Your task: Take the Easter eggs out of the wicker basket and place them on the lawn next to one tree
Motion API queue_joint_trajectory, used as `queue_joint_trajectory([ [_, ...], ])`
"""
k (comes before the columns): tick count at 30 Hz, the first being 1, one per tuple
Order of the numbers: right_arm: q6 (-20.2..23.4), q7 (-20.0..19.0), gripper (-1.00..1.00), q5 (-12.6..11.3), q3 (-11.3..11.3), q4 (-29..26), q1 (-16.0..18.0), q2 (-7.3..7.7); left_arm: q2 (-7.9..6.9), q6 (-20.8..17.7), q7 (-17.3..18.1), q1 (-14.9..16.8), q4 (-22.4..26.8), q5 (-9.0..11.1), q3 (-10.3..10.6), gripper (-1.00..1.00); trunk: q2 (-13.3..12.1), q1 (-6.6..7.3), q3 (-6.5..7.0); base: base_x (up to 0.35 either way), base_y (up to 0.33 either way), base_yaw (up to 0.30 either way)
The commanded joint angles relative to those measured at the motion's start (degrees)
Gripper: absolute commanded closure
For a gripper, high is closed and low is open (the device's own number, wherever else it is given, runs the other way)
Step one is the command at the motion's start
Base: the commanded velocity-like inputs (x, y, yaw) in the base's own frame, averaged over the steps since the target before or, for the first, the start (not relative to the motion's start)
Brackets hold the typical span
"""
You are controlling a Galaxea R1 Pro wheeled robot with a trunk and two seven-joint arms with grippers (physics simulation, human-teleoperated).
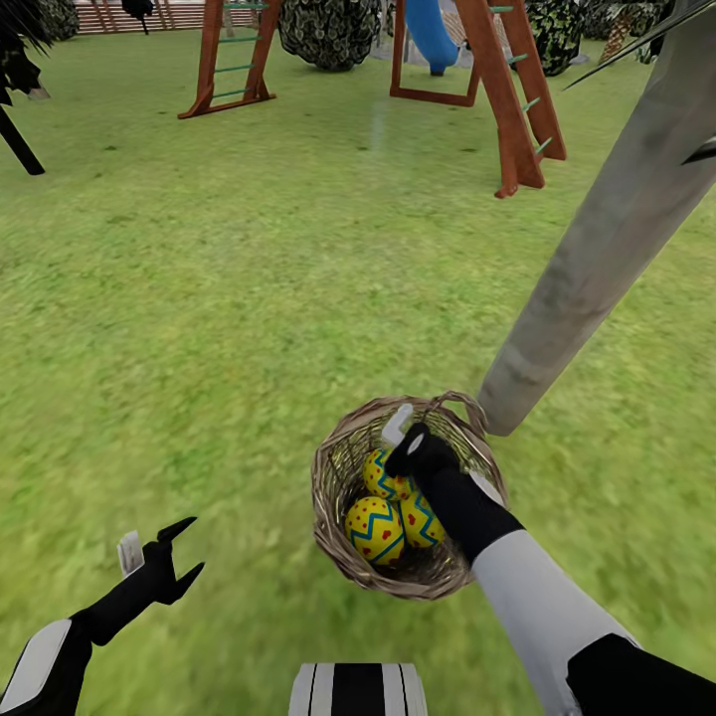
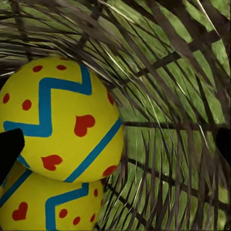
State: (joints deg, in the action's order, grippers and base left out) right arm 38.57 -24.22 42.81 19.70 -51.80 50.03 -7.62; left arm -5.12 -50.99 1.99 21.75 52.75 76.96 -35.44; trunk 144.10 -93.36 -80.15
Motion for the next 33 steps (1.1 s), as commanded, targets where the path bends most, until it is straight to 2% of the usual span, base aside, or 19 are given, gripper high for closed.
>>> queue_joint_trajectory([
  [1, 0.19, -0.6, -1.0, 0.46, -0.08, -0.14, 0.36, 0.07, 0.02, -0.33, 0.21, 0.04, -0.02, -0.23, -0.16, -1.0, 0.01, 0.01, -0.04, 0.0, 0.0, 0.0],
  [9, 0.24, -0.77, -1.0, 0.24, -0.16, -0.18, 0.8, 0.52, 0.07, -0.32, 0.21, 0.04, -0.02, -0.23, -0.13, -1.0, 0.01, 0.01, -0.38, 0.0, 0.0, 0.0],
  [33, 0.63, -0.71, -1.0, -0.01, -0.19, -0.15, 0.77, 0.42, 0.11, -0.25, 0.21, 0.04, -0.02, -0.23, 0.2, -1.0, 0.01, 0.01, -2.59, 0.028, -0.027, 0.0],
])
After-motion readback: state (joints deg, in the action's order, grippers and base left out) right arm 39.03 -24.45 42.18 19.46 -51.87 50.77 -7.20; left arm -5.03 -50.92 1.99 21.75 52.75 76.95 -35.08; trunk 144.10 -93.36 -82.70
